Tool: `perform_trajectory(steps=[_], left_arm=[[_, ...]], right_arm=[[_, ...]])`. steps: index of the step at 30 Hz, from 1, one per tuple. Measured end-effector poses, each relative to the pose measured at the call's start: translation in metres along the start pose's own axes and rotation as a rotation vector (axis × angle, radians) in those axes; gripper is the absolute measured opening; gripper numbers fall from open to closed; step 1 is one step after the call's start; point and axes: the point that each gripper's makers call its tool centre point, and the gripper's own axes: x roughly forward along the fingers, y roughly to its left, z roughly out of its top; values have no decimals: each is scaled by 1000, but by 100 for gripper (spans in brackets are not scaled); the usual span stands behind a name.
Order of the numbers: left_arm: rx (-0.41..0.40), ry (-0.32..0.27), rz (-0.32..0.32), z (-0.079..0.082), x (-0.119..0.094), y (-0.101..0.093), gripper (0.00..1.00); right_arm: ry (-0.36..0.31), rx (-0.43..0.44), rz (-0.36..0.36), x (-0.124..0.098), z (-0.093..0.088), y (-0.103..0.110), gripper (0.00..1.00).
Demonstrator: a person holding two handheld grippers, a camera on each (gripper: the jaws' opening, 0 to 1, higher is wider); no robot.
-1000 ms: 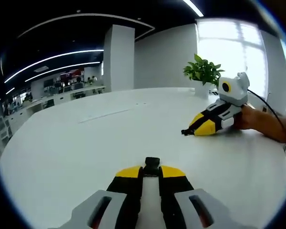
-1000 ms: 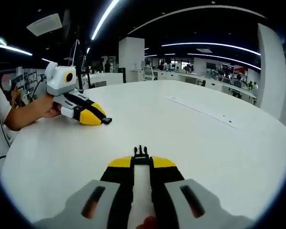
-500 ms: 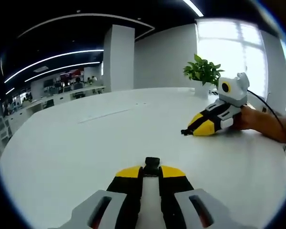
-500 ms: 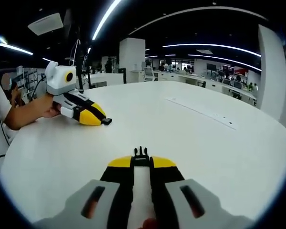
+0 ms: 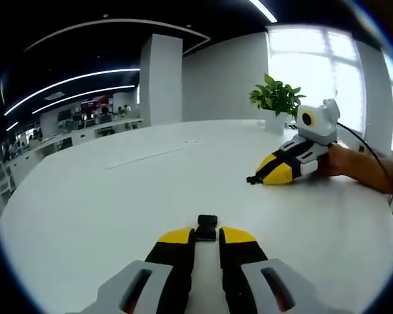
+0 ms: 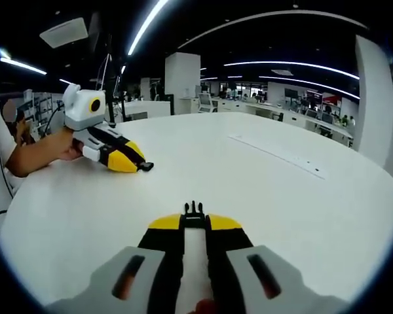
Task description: Snap the two parts of the plastic buckle together until the buckle closes and remains connected.
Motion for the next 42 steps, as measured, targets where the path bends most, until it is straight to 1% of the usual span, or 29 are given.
perform_trajectory(steps=[5,11,17,20,23,27,32,37,42], left_arm=[[0,0,-2,0,-1,-2,13],[-2,1,0,-1,1,3,12],[3,4,0,-1,1,1,12],[-8,7,-4,-1,-1,-3,12],[-1,-10,-12,5,-4,-8,12],[-3,-32,-11,11,-5,-5,12],[6,-25,-9,10,-5,-3,12],[20,-30,-10,12,-8,-4,12],[34,-19,-14,14,-13,-6,12]], right_arm=[[-1,-2,1,0,0,0,13],[-1,-3,0,-1,0,1,13],[-2,-1,-1,-2,0,0,13],[-4,0,-2,-2,0,1,13],[-13,4,-2,-4,3,3,13],[-24,6,1,-5,7,6,13],[-21,4,3,-5,7,7,13],[-18,-2,4,-9,9,10,13],[-20,-12,9,-14,13,18,13]])
